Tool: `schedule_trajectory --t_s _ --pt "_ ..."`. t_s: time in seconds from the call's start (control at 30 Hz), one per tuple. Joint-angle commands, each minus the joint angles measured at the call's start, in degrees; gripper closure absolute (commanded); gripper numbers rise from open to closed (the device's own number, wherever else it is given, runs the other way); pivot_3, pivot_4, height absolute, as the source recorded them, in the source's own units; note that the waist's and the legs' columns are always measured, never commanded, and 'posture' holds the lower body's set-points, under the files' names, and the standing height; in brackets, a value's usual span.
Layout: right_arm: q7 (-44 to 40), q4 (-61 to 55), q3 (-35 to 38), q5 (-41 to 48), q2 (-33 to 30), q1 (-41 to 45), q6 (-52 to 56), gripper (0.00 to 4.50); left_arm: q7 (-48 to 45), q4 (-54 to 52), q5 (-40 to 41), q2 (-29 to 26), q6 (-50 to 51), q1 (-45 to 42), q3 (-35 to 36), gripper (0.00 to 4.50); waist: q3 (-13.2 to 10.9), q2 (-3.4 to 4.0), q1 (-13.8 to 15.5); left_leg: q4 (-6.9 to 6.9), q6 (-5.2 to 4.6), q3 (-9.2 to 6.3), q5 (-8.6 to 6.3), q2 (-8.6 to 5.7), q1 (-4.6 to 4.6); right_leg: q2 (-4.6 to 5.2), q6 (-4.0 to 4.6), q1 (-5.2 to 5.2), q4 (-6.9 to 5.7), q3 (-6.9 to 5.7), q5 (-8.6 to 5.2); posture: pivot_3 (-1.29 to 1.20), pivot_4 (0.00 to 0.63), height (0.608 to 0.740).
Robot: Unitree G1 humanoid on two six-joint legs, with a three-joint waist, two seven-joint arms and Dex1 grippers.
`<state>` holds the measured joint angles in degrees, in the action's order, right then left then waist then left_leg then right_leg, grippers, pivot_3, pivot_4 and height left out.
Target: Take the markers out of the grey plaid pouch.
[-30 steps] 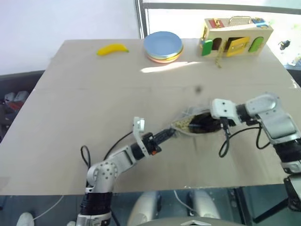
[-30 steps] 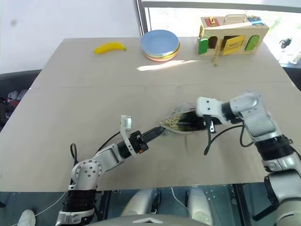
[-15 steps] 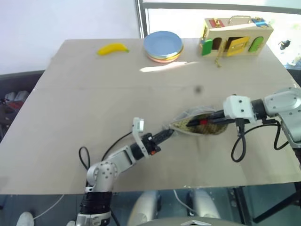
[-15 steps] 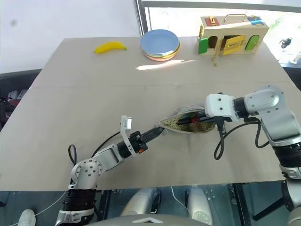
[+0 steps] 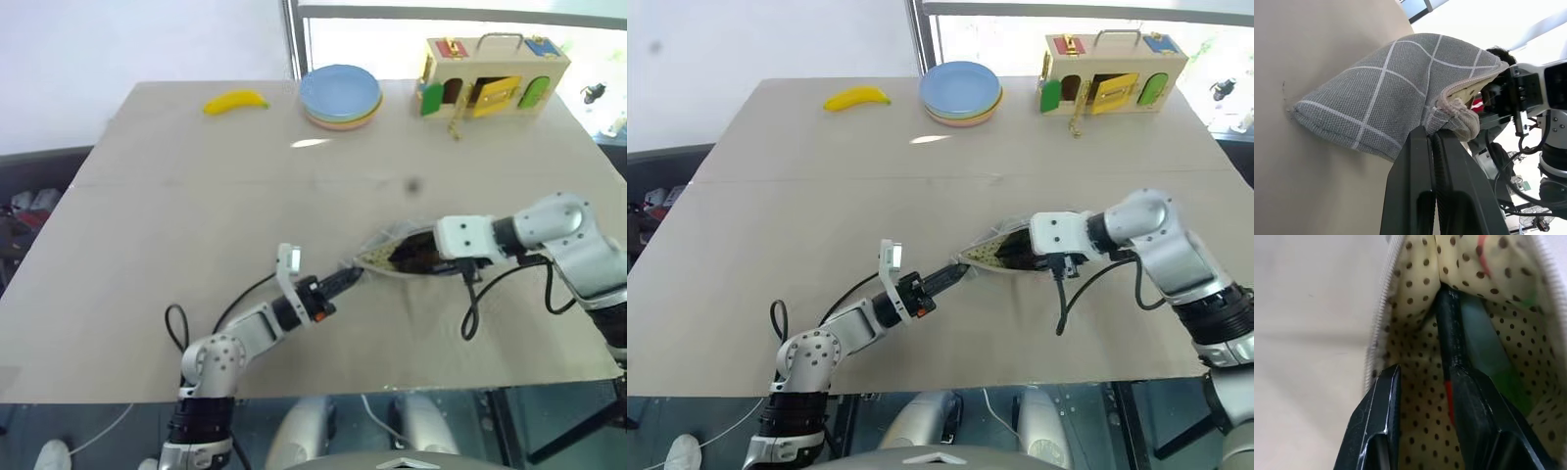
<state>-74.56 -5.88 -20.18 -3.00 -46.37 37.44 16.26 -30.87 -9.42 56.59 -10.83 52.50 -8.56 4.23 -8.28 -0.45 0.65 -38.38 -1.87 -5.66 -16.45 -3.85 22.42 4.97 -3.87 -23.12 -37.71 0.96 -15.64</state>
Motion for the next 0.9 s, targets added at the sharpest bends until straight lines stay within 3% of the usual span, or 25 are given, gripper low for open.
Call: schedule_trajectory --t_s 0.03,0.17,0.3,0.63,0.9 --pt "0.0 -0.8 0.1 -1.6 -0.5 3.7 2.2 2.89 0.8 0.5 7.1 0.4 4.8 -2.2 2.8 4.5 0.0 0.0 0.0 -0.01 0.0 0.0 0.0 0.0 0.0 0.0 0.0 0.0 -0.01 0.0 0.0 0.0 0.15 0.74" --pt "-4.1 -2.7 -0.7 -2.3 -3.3 7.3 5.5 2.89 4.4 1.6 19.3 -0.3 12.4 -5.8 6.6 4.5 0.0 -0.01 0.1 -0.02 0.0 -0.07 0.0 0.0 0.05 0.01 0.0 -0.02 0.01 -0.02 0.0 0.0 0.15 0.74" --pt "-6.8 -4.1 -2.3 -3.6 -5.1 10.0 5.9 2.89 6.5 1.1 24.2 -1.6 16.4 -5.6 6.3 4.5 0.0 -0.02 0.0 -0.01 0.0 -0.1 0.0 -0.02 0.12 0.01 0.0 -0.05 0.07 -0.02 0.0 0.0 0.15 0.74" --pt "-10.0 -2.4 -8.6 -8.0 -5.1 9.3 1.4 2.89 8.6 3.5 23.1 -1.3 16.2 -4.8 5.5 4.5 0.0 -0.02 0.0 -0.05 0.03 -0.08 0.02 -0.03 0.12 0.0 0.0 -0.12 -0.03 -0.01 0.0 0.0 0.15 0.74" --pt "-8.2 4.2 -13.1 -13.5 -0.6 9.5 -2.7 2.89 7.2 2.8 20.3 -1.5 15.0 -2.9 4.2 4.5 0.0 -0.04 -0.5 -0.06 0.06 -0.02 0.04 -0.03 0.07 -0.01 0.0 -0.14 -0.12 -0.03 0.0 0.0 0.15 0.74"
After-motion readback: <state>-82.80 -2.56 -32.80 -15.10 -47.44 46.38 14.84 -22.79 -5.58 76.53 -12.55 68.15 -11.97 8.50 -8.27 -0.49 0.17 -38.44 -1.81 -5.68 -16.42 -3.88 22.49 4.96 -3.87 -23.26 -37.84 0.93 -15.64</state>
